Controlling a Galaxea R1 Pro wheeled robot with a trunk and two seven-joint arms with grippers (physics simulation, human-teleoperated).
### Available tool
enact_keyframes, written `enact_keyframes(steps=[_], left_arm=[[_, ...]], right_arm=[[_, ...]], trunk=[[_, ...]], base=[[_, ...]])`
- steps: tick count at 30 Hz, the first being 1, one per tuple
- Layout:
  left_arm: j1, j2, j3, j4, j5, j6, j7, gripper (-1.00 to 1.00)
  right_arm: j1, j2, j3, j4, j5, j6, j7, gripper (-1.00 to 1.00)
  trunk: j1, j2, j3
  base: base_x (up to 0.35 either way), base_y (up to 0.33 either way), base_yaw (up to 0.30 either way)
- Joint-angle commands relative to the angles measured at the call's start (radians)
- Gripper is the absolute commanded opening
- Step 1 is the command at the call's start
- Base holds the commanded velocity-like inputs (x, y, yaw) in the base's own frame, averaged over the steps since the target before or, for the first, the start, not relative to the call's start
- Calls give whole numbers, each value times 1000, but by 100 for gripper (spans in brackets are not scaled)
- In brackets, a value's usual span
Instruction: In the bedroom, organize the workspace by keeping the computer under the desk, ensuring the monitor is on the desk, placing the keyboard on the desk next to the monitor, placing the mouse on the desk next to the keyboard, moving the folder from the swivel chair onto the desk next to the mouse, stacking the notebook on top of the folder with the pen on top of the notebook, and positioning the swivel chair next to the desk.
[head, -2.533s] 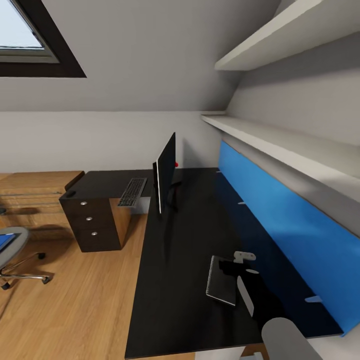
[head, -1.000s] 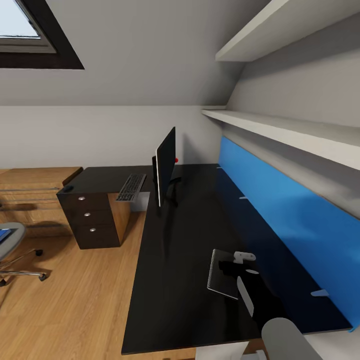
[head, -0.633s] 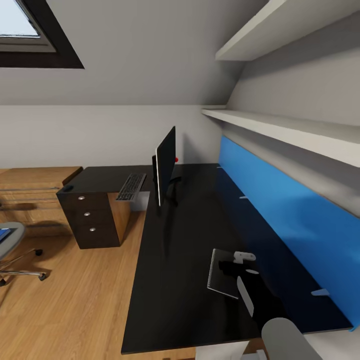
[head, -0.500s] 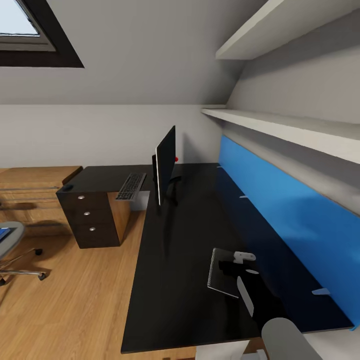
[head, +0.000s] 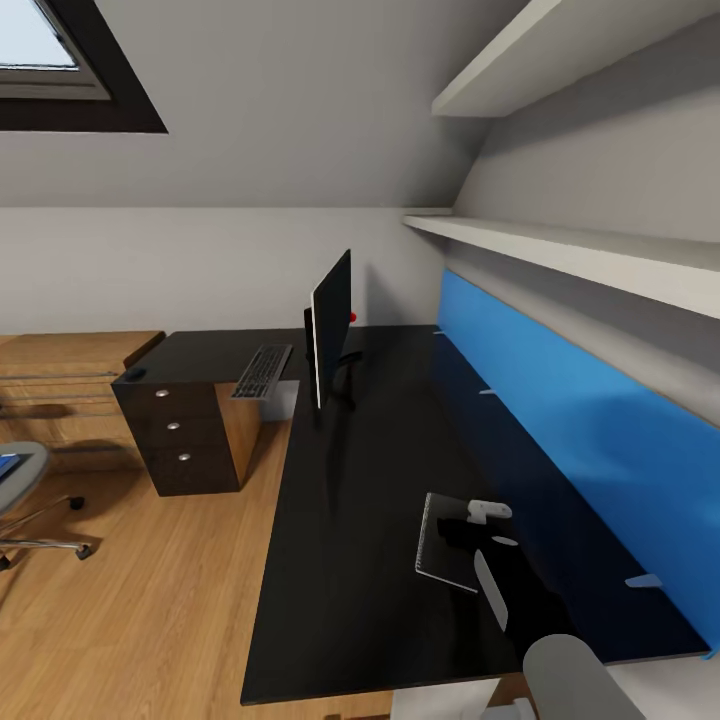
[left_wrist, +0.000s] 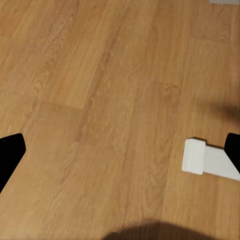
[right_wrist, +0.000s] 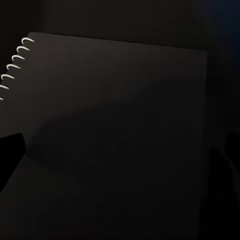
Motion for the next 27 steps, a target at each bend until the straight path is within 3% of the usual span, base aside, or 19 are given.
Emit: enact_keyframes(steps=[1,27], left_arm=[[-1,-1,6,0,-3,-3,0,100],[-1,-1,9,0,-3,-3,-3,100]], right_arm=[[0,1,-4,15,10,6,-1,100],[0,1,-4,15,10,6,-1,100]], trunk=[[0,0,-1],[0,0,-1]], base=[[0,0,0],[-17,0,0]])
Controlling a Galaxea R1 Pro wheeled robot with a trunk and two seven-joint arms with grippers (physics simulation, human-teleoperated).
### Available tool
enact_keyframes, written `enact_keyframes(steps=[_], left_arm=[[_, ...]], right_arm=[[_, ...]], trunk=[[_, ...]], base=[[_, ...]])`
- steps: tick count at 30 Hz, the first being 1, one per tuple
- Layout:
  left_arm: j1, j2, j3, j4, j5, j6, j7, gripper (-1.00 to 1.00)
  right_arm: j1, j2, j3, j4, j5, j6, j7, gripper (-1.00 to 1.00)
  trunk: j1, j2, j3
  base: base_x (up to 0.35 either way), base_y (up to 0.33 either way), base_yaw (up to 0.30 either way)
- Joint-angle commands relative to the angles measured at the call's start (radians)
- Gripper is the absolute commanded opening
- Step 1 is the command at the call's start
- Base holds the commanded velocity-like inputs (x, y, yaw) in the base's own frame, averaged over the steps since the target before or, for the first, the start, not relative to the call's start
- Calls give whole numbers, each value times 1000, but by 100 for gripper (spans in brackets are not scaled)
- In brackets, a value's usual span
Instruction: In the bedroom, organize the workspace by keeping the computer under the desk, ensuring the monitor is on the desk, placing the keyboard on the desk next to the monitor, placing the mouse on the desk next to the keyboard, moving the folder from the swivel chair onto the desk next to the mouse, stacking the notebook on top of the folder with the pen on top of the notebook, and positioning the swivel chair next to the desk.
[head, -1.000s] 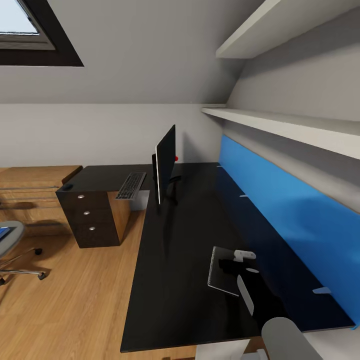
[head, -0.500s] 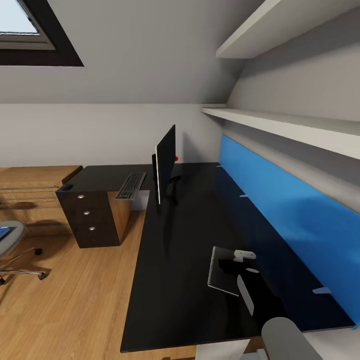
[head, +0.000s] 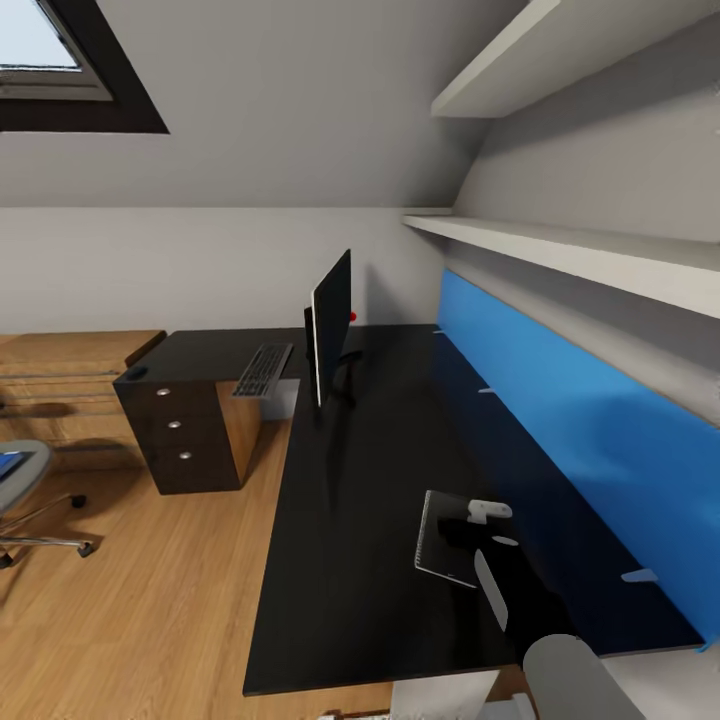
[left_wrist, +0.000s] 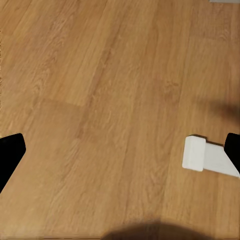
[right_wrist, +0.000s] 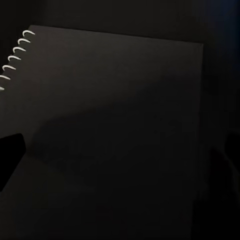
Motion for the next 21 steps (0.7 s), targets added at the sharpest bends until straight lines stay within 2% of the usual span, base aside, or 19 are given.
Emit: enact_keyframes(steps=[1,8,21], left_arm=[[-1,-1,6,0,-3,-3,0,100],[-1,-1,7,0,-3,-3,-1,100],[-1,0,7,0,-3,-3,-1,100]], right_arm=[[0,1,-3,16,5,6,0,100],[0,1,-3,16,5,6,0,100],[0,1,-3,17,6,6,0,100]], trunk=[[0,-1,-1],[0,-1,-1],[0,-1,-1]], base=[[-202,0,0],[-123,0,0],[-17,0,0]])
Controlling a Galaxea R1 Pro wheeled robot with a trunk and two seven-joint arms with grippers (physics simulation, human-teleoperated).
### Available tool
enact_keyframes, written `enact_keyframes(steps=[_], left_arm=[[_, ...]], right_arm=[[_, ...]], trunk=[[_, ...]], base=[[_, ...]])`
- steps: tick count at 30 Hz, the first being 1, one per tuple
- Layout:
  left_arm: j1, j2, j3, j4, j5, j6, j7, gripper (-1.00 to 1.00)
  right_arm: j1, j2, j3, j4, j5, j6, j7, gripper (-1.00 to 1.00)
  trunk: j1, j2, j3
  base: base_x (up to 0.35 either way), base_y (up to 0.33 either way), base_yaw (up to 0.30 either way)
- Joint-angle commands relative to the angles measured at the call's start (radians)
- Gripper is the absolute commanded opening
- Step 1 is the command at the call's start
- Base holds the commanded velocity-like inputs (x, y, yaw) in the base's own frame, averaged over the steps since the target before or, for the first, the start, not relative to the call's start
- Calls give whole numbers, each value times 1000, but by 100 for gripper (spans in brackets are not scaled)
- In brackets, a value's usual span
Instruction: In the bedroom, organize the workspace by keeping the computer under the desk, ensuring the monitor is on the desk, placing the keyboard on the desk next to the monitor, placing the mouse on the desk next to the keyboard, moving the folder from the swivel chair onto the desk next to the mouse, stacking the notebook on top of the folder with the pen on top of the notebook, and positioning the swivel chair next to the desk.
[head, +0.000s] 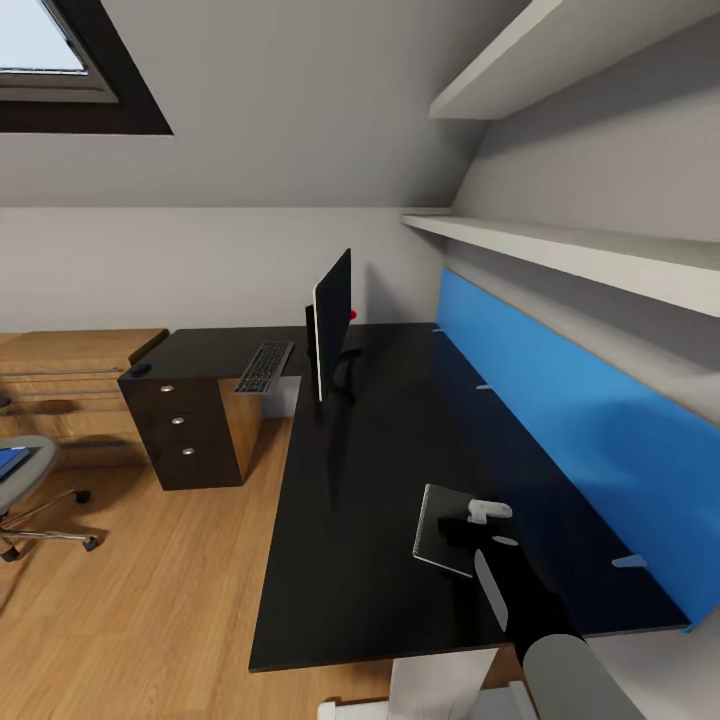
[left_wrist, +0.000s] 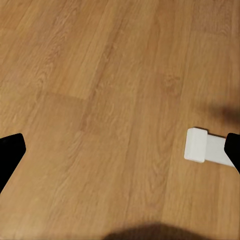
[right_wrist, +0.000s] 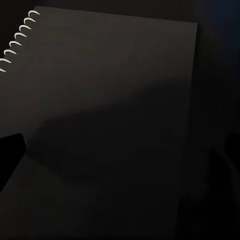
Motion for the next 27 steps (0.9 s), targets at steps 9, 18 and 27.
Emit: enact_keyframes(steps=[9,18,27], left_arm=[[-1,-1,6,0,-3,-3,0,100],[-1,-1,5,0,-3,-3,0,100],[0,-1,5,-2,-3,-3,1,100]], right_arm=[[0,1,-3,18,4,6,0,100],[0,1,-3,23,3,6,0,100],[0,1,-3,37,3,6,0,100]], trunk=[[0,0,-1],[0,0,-1],[23,-42,-20]], base=[[-1,0,0],[0,0,0],[0,0,0]])
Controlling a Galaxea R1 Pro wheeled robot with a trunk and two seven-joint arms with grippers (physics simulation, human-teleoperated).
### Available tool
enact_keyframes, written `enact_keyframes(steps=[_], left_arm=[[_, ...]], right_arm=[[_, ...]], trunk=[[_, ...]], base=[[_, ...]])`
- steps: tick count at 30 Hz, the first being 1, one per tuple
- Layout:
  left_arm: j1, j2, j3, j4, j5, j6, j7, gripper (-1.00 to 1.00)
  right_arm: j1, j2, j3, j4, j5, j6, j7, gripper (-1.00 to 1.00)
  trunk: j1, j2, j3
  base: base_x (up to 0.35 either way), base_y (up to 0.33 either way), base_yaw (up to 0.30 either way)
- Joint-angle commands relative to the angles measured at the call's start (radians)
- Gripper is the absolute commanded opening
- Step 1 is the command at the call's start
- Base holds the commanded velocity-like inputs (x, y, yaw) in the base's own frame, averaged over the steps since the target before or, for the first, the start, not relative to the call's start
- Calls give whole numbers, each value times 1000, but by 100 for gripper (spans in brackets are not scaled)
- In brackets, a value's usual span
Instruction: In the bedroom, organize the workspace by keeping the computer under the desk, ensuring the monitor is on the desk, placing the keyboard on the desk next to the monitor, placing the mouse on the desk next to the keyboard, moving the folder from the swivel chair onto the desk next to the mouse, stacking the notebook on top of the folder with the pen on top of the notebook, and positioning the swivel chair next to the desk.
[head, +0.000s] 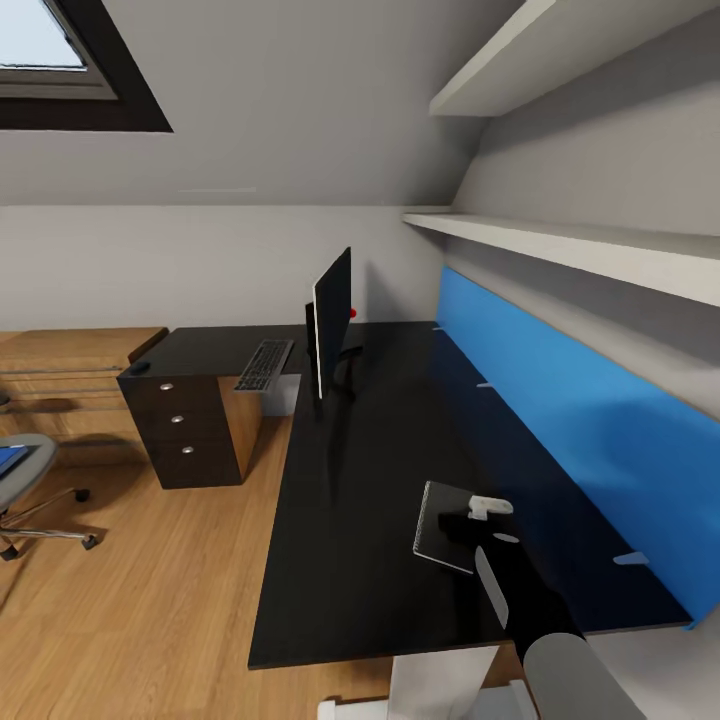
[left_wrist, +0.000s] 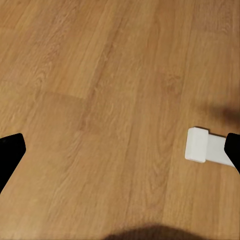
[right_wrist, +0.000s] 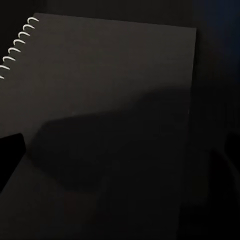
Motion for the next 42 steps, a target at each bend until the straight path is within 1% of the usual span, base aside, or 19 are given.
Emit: enact_keyframes(steps=[1,22,42], left_arm=[[0,-1,6,0,-3,-3,0,100],[-1,-1,6,0,-3,-3,0,100],[-1,-1,6,0,-3,-3,0,100]], right_arm=[[0,1,-4,60,9,6,-1,100],[0,1,-4,62,9,6,-1,100],[0,1,-4,62,9,6,-1,100]], trunk=[[0,0,-1],[0,0,-1],[0,0,-1]], base=[[0,0,0],[-1,0,0],[-38,0,0]])
